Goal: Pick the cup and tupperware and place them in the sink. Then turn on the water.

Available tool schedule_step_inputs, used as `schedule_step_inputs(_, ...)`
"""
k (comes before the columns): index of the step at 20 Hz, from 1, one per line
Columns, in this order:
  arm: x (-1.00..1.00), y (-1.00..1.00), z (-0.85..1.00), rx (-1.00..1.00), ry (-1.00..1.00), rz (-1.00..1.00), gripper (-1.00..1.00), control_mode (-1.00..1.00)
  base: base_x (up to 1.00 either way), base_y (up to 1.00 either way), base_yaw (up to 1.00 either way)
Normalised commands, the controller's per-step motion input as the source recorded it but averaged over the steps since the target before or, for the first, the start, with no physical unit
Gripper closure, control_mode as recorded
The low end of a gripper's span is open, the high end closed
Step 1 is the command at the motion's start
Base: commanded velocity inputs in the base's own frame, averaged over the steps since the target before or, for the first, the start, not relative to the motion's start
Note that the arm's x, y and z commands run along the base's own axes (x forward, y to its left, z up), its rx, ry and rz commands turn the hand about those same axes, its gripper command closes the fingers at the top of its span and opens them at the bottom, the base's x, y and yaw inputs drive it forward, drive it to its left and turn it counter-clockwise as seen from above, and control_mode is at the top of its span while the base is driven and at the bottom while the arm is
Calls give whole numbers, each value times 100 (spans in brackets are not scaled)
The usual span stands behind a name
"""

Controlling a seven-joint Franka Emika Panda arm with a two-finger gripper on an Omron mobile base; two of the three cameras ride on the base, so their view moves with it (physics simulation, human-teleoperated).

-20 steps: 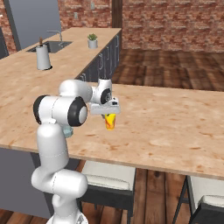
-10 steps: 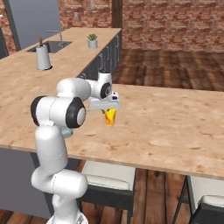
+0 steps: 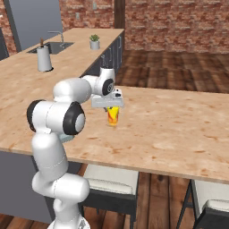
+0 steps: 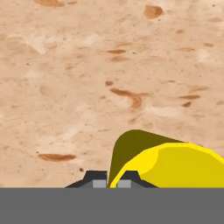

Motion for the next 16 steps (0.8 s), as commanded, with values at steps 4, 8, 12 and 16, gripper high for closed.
schedule_step_inputs(4,-20,-3,43,0,0,0,100,-100,0,0,0)
schedule_step_inputs(8,-11,-3,51,0,0,0,100,-100,0,0,0)
schedule_step_inputs(12,-8,-1,52,0,0,0,100,-100,0,0,0)
schedule_step_inputs(16,-11,-1,45,0,0,0,100,-100,0,0,0)
